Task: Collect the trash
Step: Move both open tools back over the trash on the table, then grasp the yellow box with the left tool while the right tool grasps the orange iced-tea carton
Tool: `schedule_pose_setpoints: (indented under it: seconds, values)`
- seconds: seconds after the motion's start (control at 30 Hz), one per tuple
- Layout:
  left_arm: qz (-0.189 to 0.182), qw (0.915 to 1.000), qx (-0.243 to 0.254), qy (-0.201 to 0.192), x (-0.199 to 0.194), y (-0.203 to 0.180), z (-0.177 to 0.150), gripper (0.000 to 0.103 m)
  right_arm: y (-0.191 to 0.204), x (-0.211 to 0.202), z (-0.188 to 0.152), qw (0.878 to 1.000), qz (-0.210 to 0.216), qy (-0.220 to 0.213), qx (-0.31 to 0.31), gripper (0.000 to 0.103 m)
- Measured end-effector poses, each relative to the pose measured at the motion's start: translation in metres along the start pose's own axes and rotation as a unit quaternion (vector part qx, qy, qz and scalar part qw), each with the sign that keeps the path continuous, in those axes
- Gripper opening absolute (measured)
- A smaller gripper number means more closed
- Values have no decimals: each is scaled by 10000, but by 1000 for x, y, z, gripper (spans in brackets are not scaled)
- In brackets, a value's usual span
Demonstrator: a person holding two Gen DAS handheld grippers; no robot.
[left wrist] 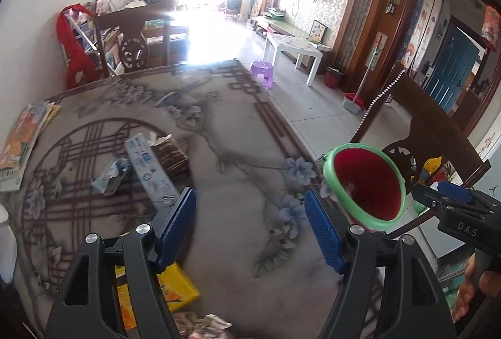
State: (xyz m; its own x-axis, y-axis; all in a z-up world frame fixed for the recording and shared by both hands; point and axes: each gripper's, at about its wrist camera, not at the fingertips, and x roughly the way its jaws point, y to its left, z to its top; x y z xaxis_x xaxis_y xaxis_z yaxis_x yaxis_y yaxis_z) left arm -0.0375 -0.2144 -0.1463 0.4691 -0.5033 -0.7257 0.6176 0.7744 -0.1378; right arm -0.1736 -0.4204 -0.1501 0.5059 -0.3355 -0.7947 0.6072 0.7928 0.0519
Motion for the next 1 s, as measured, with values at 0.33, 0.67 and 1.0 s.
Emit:
schedule_pose_setpoints:
  seconds: [0.33, 0.67, 1.0]
  values:
    - [336, 9810, 1637, 982, 16, 106, -35, 72, 112, 0, -41, 9969, 573, 378, -378, 72]
    - [-296, 9547, 2125, 2062, 75, 135, -52, 73, 147, -8, -57, 9967, 565, 467, -360, 75]
    - [-804, 9590, 1284, 2396, 111, 158, -30, 79, 165, 21, -66, 9735, 1619, 1559, 413, 76]
